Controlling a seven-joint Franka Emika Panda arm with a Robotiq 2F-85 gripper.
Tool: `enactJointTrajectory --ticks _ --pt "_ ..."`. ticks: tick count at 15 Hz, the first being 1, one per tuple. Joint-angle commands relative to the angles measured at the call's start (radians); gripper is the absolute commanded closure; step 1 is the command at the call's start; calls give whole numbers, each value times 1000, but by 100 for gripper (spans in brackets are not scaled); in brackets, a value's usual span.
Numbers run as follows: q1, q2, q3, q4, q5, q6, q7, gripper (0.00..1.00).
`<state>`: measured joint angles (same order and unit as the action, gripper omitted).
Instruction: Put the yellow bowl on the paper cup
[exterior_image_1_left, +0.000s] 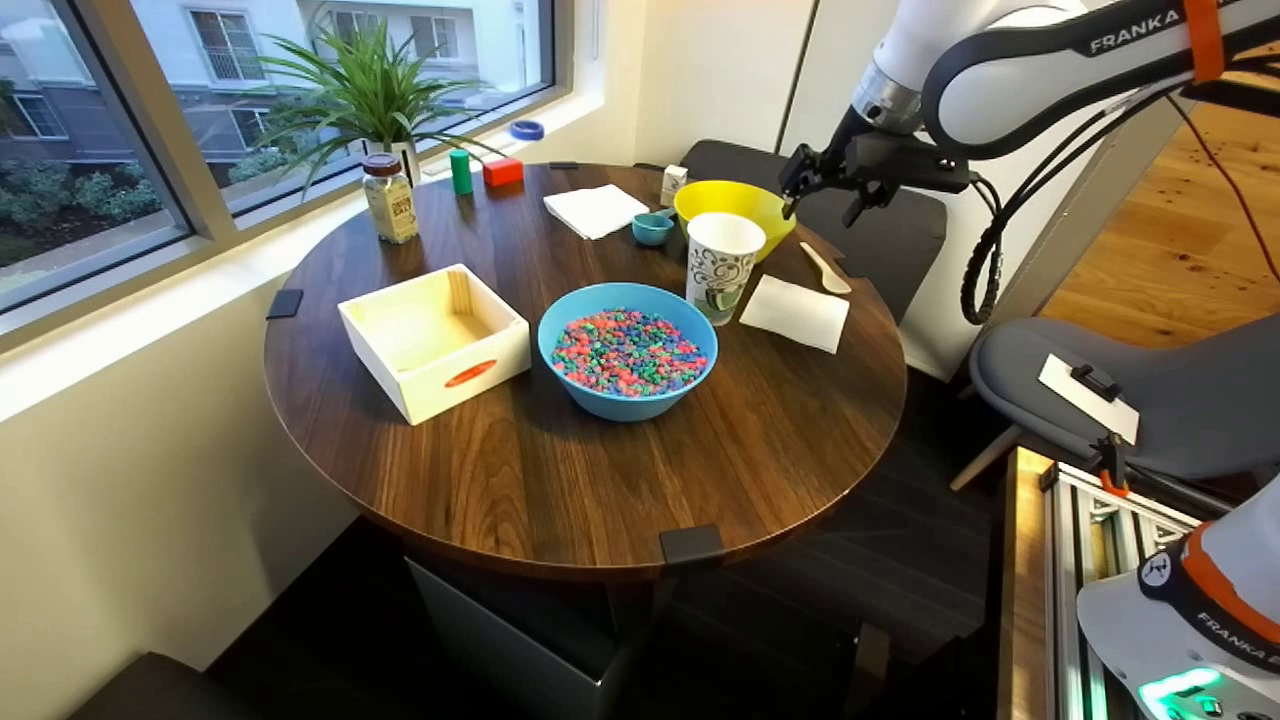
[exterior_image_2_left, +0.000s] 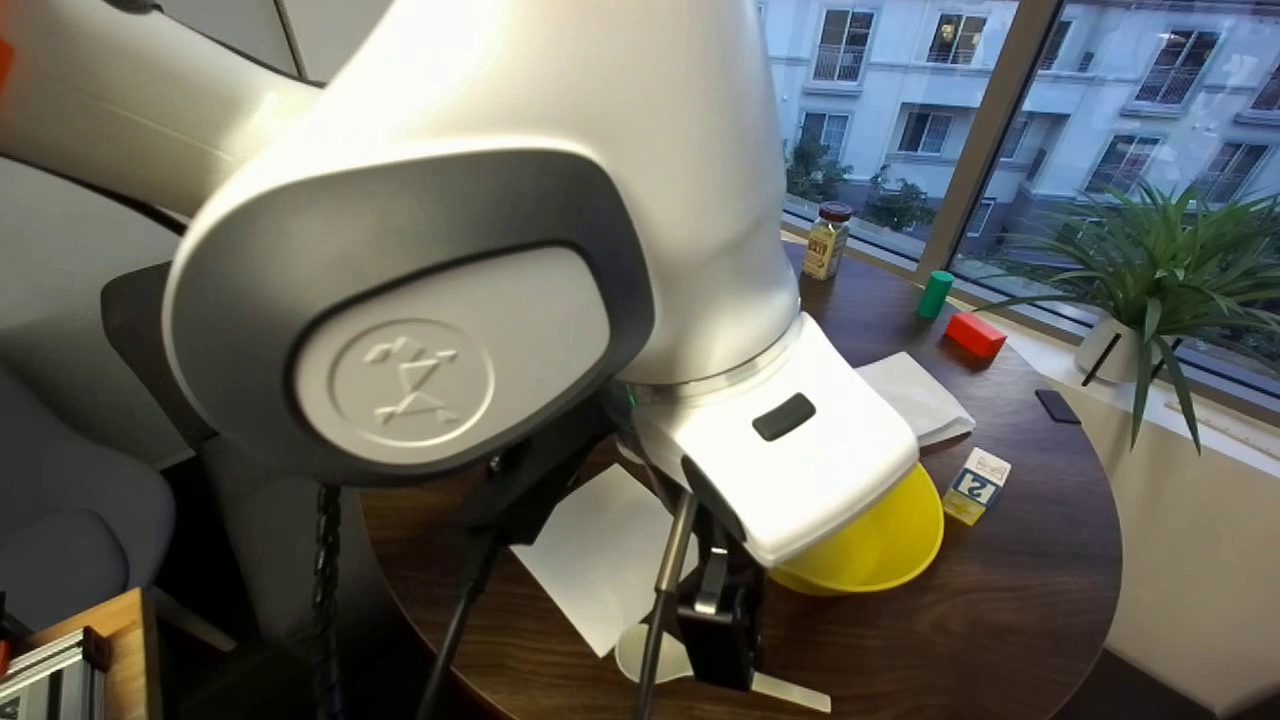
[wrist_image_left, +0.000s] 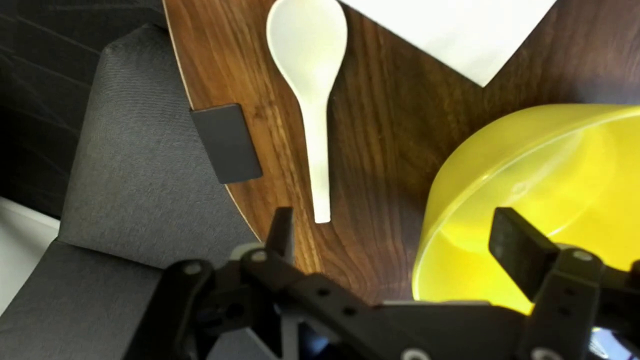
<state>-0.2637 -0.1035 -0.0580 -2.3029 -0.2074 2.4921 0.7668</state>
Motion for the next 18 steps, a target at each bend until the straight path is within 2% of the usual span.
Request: enactJointTrajectory --ticks 1,6,7,9,10,18 --pt "32 52 -28 38 43 -8 2 0" --pt "53 92 -48 73 147 -10 -14 0" --pt "56 98 -51 79 161 -9 -15 4" --pt "60 111 -57 89 176 -6 -13 29" --pt "62 117 -60 95 182 -4 -12 29" --pt "69 137 -76 118 226 5 -18 92"
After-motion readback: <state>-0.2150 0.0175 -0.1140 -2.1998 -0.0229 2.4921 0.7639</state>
